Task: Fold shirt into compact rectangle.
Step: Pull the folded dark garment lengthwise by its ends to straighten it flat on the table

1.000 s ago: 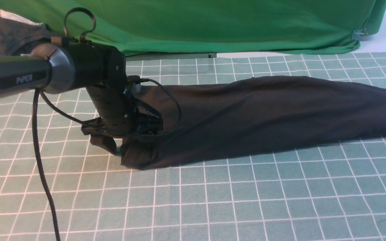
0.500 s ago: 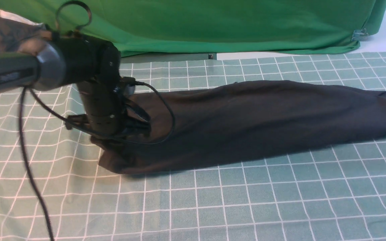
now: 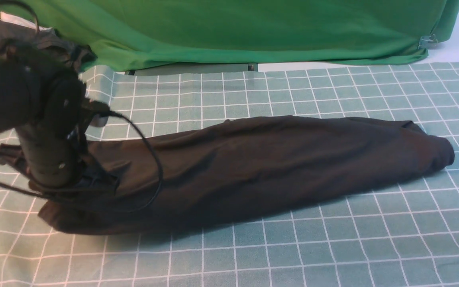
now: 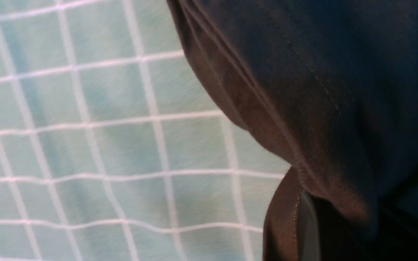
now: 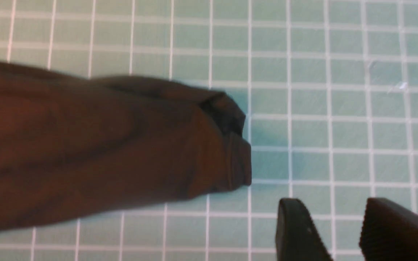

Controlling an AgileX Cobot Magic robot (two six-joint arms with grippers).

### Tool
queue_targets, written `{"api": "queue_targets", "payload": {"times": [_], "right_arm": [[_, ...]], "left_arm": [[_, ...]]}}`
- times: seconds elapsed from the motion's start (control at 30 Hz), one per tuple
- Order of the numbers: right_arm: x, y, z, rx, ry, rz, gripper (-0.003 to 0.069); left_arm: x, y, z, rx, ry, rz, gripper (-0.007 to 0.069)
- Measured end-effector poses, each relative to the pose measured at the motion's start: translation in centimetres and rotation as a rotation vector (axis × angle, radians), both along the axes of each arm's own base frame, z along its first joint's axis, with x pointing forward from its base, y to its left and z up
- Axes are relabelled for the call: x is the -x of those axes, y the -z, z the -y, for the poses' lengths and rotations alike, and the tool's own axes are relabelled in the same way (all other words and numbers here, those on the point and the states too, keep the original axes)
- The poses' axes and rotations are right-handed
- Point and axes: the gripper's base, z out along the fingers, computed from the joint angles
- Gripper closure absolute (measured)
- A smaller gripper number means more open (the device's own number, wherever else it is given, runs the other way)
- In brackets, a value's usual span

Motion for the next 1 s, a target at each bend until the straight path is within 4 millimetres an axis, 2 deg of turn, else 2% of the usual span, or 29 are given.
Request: {"api": "queue_targets", "payload": {"times": [0.1, 0.17, 0.33, 0.4, 0.43, 0.5, 0.57, 0.77, 0.87, 0.97, 1.0], "right_arm": [[0.0, 1.4, -0.1, -0.018, -0.008, -0.046, 0.0400], [-0.1, 2.4, -0.4, -0.045, -0.029, -0.079, 0.0372], [-1.4, 4.9, -0.7, -0.085, -0.052, -0.135, 0.0226], [-2.6, 6.4, -0.7, -0.096, -0.069, -0.154, 0.0155], [-3.2, 7.3, -0.8, -0.109, -0.089, -0.167, 0.0126], [-4.1, 8.9, -1.1, -0.145, -0.121, -0.200, 0.0108], [-5.0, 10.6, -1.6, -0.173, -0.153, -0.236, 0.0102], [-6.6, 14.7, -2.9, -0.162, -0.243, -0.311, 0.0099], [-7.8, 17.0, -4.0, -0.139, -0.276, -0.305, 0.0099], [-8.5, 18.5, -4.3, -0.128, -0.275, -0.304, 0.0099], [-8.6, 18.6, -4.3, -0.128, -0.274, -0.304, 0.0099]], "left_arm": [[0.0, 0.7, -0.5, -0.010, 0.003, 0.039, 0.0575], [-0.4, 1.0, -1.2, 0.021, -0.041, 0.086, 0.0575], [-1.1, 1.0, -3.6, 0.085, -0.169, 0.146, 0.0549], [-1.2, 1.0, -5.5, 0.087, -0.237, 0.157, 0.0496], [-1.1, 1.0, -6.2, 0.085, -0.264, 0.158, 0.0444], [-1.1, 1.0, -7.1, 0.077, -0.293, 0.158, 0.0365], [-1.0, 0.9, -7.5, 0.071, -0.303, 0.158, 0.0263], [-0.8, 0.6, -7.4, 0.081, -0.328, 0.151, 0.0096], [-0.8, -0.2, -6.4, 0.196, -0.331, 0.141, 0.0117], [-0.5, -1.1, -5.1, 0.344, -0.303, 0.145, 0.0268], [-0.5, -1.1, -5.1, 0.344, -0.303, 0.145, 0.0268]]}}
